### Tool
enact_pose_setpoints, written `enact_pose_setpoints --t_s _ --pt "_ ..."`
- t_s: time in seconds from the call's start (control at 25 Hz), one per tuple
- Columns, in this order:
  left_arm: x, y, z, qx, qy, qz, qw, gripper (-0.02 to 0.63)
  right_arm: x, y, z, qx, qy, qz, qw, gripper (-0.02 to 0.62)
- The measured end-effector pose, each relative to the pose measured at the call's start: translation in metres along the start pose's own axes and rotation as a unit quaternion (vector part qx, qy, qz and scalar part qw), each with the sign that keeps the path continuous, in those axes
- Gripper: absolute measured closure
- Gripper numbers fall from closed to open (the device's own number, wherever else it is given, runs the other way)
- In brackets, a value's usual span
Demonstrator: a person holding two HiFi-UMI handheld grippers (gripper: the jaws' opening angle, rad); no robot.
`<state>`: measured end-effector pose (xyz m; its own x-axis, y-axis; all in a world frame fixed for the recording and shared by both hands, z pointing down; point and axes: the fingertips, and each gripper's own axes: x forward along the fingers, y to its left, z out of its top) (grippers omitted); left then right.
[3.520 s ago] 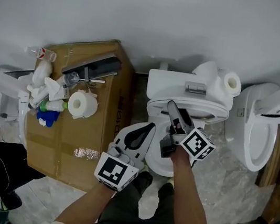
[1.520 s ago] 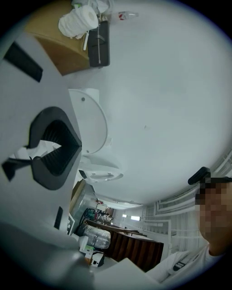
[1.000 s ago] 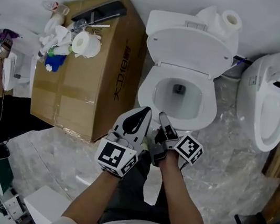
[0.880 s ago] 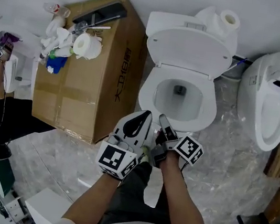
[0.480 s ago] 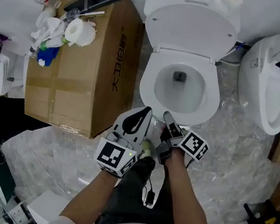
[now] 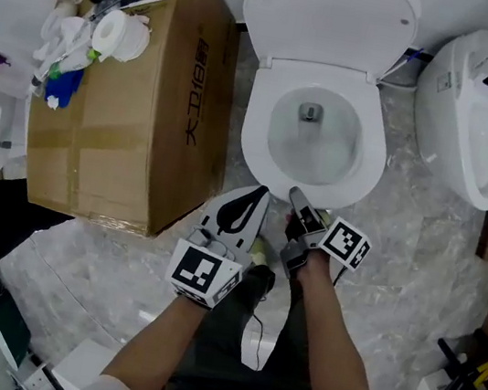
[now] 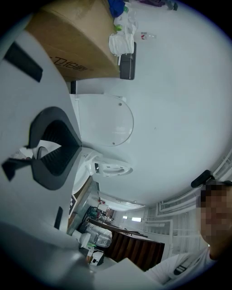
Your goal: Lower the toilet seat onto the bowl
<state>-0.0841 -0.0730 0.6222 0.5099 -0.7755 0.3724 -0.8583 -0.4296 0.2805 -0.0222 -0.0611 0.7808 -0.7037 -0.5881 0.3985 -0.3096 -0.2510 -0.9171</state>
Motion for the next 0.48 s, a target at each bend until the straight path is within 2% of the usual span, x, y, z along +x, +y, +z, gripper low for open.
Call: enact_pose_setpoints --t_s 0.28,0.48 --pt "0.007 -0.007 -0.025 0.007 0.001 -0.012 0.9999 0.597 -0.002 -0.040 -0.011 -0.013 0.005 -0.014 1.000 0.514" --pt "0.014 -0.007 -0.039 0.003 0.000 -0.011 0.9999 0.598 0.004 -0.064 -0.017 -0.006 0.009 -0.010 1.000 0.512"
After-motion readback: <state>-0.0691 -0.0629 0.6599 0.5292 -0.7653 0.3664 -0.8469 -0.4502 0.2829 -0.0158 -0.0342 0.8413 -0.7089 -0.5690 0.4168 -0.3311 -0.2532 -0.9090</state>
